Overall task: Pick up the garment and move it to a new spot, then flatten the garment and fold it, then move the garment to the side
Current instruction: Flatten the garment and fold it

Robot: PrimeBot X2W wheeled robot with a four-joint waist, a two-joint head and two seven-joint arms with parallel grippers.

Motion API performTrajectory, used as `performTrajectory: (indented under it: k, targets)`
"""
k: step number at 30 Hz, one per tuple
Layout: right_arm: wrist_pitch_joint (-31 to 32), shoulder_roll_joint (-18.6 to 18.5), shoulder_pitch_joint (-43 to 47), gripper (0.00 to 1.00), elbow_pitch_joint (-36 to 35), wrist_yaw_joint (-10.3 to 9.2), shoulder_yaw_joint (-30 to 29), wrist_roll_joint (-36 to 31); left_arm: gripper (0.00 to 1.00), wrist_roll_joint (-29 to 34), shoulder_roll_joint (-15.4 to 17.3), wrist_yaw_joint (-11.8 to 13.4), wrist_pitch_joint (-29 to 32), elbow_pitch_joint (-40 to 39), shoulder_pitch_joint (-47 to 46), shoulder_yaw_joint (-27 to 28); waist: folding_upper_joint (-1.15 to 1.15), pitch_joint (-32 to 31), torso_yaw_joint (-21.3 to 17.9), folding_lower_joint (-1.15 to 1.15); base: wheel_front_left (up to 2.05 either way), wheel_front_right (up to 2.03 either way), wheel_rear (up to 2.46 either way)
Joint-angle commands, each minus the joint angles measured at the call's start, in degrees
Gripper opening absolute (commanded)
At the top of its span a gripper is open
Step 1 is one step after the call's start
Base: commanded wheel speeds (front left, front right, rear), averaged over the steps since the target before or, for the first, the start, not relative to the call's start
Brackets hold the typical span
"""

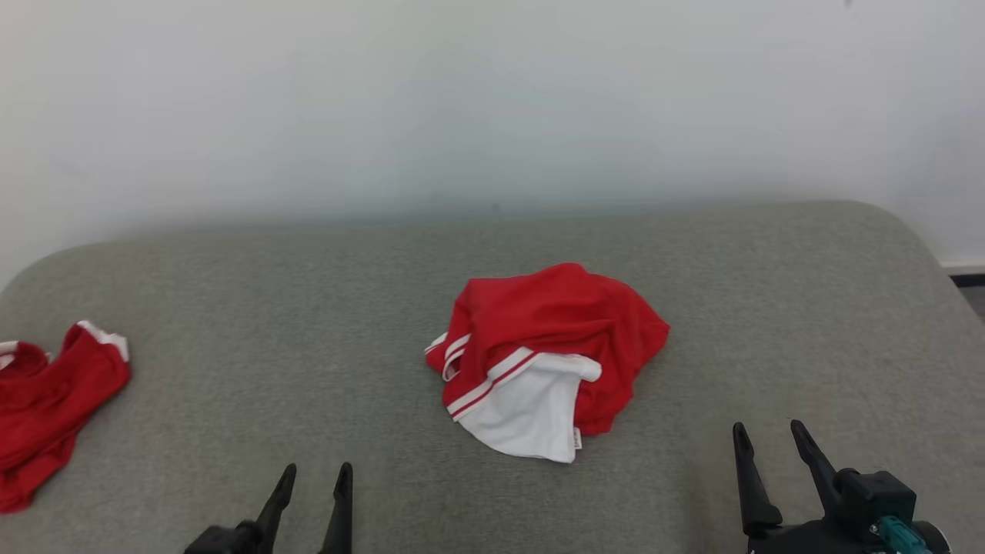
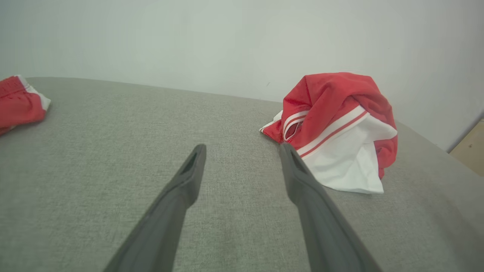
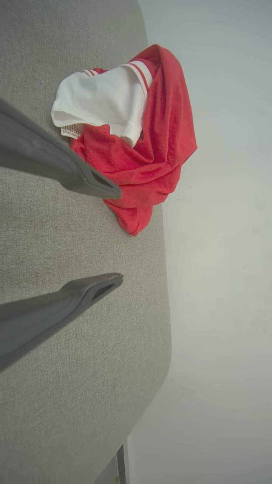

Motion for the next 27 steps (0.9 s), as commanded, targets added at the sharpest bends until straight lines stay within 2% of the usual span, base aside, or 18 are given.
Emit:
performTrajectory:
  k: [1,7,14,23,27]
  targets:
    - [0.3,-0.1,-0.4,1.00,-0.5,-0.12,0.1,-0.4,1.00,-0.5,-0.1,0.0,0.5,1.4,-1.8,-0.7,0.00,0.5,-3.2,0.00,0.00,0.00,0.00]
    - [1.4,-0.1,-0.7,1.00,-2.0,-0.12,0.7,-1.0,1.00,-3.8,-0.8,0.0,4.2,9.4,-7.8,-2.4,0.00,1.9,-9.5,0.00,0.00,0.00,0.00]
    - [2.3,0.0,-0.4,1.00,-3.3,-0.12,0.6,-1.1,1.00,-5.5,-1.4,1.8,6.5,17.7,-13.5,-1.6,0.00,3.8,-15.9,0.00,0.00,0.00,0.00]
    - [1.9,0.0,-0.9,1.00,-3.7,-0.12,1.5,-0.2,1.00,-5.7,-1.4,5.3,8.0,26.2,-20.1,-0.9,0.00,6.5,-20.0,0.00,0.00,0.00,0.00]
    - [1.5,-0.1,-1.3,1.00,-3.6,-0.12,2.0,0.2,1.00,-4.1,-0.5,9.3,9.1,30.7,-22.9,-0.8,0.00,7.4,-21.0,0.00,0.00,0.00,0.00]
